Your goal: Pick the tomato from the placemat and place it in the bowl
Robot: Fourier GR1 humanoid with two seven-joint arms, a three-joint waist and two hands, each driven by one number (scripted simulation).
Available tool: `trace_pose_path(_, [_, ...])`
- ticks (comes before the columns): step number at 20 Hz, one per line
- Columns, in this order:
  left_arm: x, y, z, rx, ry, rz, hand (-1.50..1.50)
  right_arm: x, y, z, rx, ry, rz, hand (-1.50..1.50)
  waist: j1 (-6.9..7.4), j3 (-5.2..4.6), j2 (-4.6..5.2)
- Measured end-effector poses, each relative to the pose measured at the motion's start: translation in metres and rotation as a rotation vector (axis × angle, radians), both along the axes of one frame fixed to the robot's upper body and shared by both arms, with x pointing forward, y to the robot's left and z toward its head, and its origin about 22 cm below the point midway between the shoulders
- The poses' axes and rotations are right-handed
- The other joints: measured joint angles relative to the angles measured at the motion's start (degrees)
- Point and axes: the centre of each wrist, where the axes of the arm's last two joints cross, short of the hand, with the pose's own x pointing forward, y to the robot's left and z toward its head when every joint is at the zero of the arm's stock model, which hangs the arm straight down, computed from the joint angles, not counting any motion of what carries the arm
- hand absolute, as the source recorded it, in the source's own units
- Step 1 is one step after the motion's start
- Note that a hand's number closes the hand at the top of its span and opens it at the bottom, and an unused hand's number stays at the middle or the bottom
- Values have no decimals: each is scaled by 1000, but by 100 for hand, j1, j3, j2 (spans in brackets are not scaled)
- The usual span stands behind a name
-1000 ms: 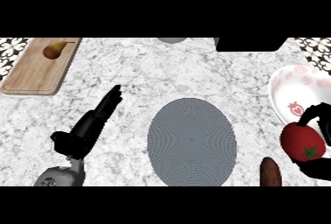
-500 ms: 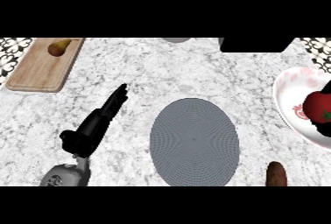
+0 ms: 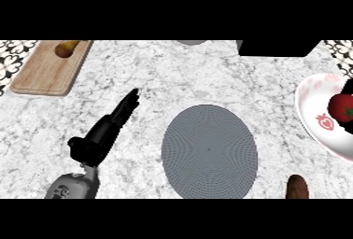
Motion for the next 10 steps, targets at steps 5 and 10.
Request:
trace_pose_path(5, [-1, 5, -2, -4, -2, -4, 0, 20, -15, -15, 112, 128, 61, -150, 11, 3, 4])
trace_pose_path(10, [3, 9, -1, -4, -5, 3, 0, 33, -27, -20, 211, 65, 113, -150, -34, 2, -7])
